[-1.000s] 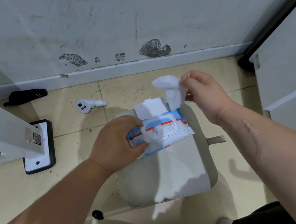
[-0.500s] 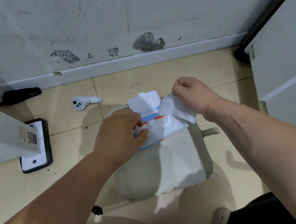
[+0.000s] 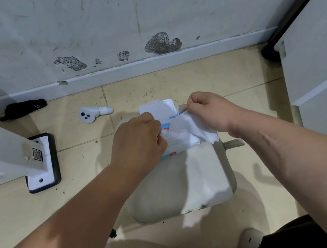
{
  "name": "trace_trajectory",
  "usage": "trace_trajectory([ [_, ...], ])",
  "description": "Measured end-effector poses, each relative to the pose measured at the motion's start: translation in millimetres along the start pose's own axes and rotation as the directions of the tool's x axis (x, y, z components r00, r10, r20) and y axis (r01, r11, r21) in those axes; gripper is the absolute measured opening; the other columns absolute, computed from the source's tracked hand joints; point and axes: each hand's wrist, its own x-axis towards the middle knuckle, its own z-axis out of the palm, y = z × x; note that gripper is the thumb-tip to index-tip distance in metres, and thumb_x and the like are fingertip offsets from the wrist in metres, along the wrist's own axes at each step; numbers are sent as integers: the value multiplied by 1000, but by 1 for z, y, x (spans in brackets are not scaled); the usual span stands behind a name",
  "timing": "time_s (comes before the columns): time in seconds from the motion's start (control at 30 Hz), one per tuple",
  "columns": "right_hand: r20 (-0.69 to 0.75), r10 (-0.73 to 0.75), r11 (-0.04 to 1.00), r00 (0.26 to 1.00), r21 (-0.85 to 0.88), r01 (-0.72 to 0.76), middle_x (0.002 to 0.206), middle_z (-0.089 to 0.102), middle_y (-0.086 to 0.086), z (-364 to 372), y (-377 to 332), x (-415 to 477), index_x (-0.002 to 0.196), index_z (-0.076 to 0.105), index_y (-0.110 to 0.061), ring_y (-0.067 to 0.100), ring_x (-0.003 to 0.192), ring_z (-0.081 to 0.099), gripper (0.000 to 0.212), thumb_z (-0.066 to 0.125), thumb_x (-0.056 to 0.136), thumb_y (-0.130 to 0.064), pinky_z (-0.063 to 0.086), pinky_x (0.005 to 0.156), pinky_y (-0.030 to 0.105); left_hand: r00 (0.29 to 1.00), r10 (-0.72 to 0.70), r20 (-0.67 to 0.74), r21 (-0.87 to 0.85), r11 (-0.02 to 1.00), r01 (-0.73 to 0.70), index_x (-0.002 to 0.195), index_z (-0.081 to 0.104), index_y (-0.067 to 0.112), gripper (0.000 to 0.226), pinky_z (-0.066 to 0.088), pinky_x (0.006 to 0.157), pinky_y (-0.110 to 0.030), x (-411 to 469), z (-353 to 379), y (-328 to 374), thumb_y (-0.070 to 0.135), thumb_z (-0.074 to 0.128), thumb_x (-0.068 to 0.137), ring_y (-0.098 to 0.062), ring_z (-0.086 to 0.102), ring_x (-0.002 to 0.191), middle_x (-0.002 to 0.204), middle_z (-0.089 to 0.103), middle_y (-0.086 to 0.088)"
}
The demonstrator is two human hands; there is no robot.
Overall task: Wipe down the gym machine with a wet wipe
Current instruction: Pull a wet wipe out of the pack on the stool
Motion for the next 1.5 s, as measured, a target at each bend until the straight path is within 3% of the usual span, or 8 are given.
trace_trajectory([
  [0.13,-4,35,996,999,85,-35,77,48,-2,-2,2,1,85,50,-20,17,70,39,18,43,102,-17,30,57,31,998,54,34,-51,997,-53,65,36,18,13,17,42,-24,-3,-2,5,18,44,75,-24,29,42,61,31,6],
  [0.4,-52,29,997,998,75,-25,85,53,2,12,0,6,99,53,-17,18,73,45,16,39,106,-23,38,59,30,959,-77,274,-50,994,94,93,45,21,12,25,49,-30,0,-5,3,25,43,104,-18,47,59,69,47,4],
  [0.63,16,120,979,993,162,-121,76,49,0,3,7,5,88,53,-21,18,65,40,16,46,103,-21,32,55,29,993,46,109,-288,957,-12,85,60,22,26,44,55,-33,-21,1,-14,47,64,93,-13,54,62,71,57,10],
  [0.77,41,78,996,996,45,-79,80,51,-1,1,8,0,92,53,-19,17,69,41,18,44,105,-26,34,60,31,974,-226,-26,-358,912,202,98,55,29,34,38,61,-19,-26,-1,-15,48,78,81,-3,50,69,85,47,19],
  [0.93,47,73,995,996,68,-76,79,50,-2,3,10,-2,88,52,-21,18,69,41,19,45,105,-23,33,61,32,738,-561,376,-608,451,653,159,30,25,87,49,90,-27,-7,-7,-10,43,76,88,-12,57,115,135,53,13],
  [1.07,-103,132,975,986,191,-111,77,52,-1,-3,11,4,82,52,-22,20,70,44,20,46,99,-16,33,58,29,732,-590,340,-812,209,546,143,55,28,45,43,85,-20,2,-27,-6,32,63,99,1,60,98,109,64,19],
  [1.27,-279,163,977,946,180,-115,90,60,7,-9,16,10,84,50,-21,28,80,56,17,41,99,-19,39,60,30,998,63,31,-468,883,-42,91,81,21,35,50,81,-38,-24,-23,-7,41,53,94,-18,64,89,96,72,3],
  [1.5,-172,-132,982,976,111,153,81,55,-10,4,0,3,87,55,-22,5,70,47,18,54,102,-14,36,60,18,961,258,101,-41,966,-255,106,78,26,38,35,81,-39,-45,8,-14,44,48,93,-30,54,106,125,66,2],
])
